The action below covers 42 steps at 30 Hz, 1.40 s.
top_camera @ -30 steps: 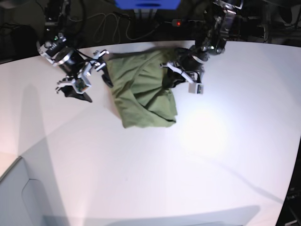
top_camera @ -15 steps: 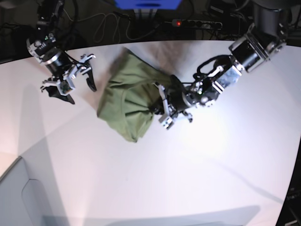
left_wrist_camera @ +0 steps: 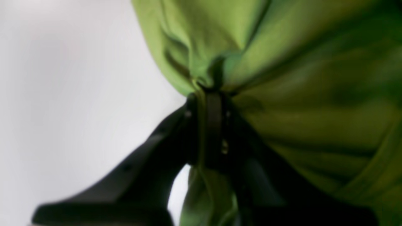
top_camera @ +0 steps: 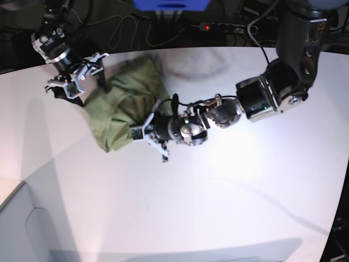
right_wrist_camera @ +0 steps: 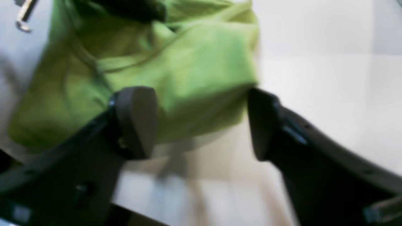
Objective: Fold the T-shirt properly
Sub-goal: 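Sweep the left gripper across the bundle to flatten it, then press the bundle corner with the right gripper and release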
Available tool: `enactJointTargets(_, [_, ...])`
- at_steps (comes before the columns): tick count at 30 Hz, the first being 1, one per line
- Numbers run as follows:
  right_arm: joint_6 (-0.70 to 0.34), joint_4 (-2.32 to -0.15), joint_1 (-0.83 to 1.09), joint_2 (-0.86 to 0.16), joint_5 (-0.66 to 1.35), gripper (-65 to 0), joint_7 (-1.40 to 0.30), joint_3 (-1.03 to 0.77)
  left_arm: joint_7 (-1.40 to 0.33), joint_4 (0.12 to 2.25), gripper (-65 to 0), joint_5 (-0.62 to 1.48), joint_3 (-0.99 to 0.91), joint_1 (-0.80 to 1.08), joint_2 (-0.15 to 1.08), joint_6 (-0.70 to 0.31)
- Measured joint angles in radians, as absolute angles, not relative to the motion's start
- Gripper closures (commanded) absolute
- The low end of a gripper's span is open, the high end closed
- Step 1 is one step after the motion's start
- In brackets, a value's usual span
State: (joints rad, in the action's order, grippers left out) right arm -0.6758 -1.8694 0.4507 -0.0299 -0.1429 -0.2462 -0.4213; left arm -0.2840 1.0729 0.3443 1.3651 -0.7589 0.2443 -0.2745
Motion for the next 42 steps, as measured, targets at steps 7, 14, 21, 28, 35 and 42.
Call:
enactJointTargets(7, [-0.676, -1.958, 0.45, 0.017, -0.135, -0.8, -0.235, -0.418, -0.265, 1.028, 0.0, 0.208, 1.361, -0.763, 0.199, -0.27])
enactJointTargets(14, [-0.676, -1.958, 0.452, 0.014, -0.136, -1.9, -0.236, -0.421, -0.294, 1.019, -24.8, 0.192, 1.363, -0.786, 0.177, -0.252])
enactJointTargets(21, [-0.676, -1.958, 0.452, 0.014, -0.138, -1.9, -0.236, -0.421, -0.359, 1.121, -29.6, 0.174, 1.182, -0.785, 0.186, -0.274])
enactJointTargets(28, [-0.677, -1.848, 0.382, 0.004, -0.141, -1.9, -0.239, -0.42, -0.526, 1.503, -29.7, 0.171, 0.828, -0.684, 0.347, -0.263])
enactJointTargets(35, [-0.68, -1.739, 0.355, -0.014, -0.135, -1.9, -0.234, -0.416, -0.602, 1.75, -29.8, 0.175, 0.211, -0.202, 0.436, -0.271])
enactJointTargets(42, [-0.68, -1.67, 0.311, -0.02, -0.134, -1.9, -0.234, -0.418, -0.579, 1.782, -29.9, 0.189, -0.041, -0.011, 0.385, -0.271])
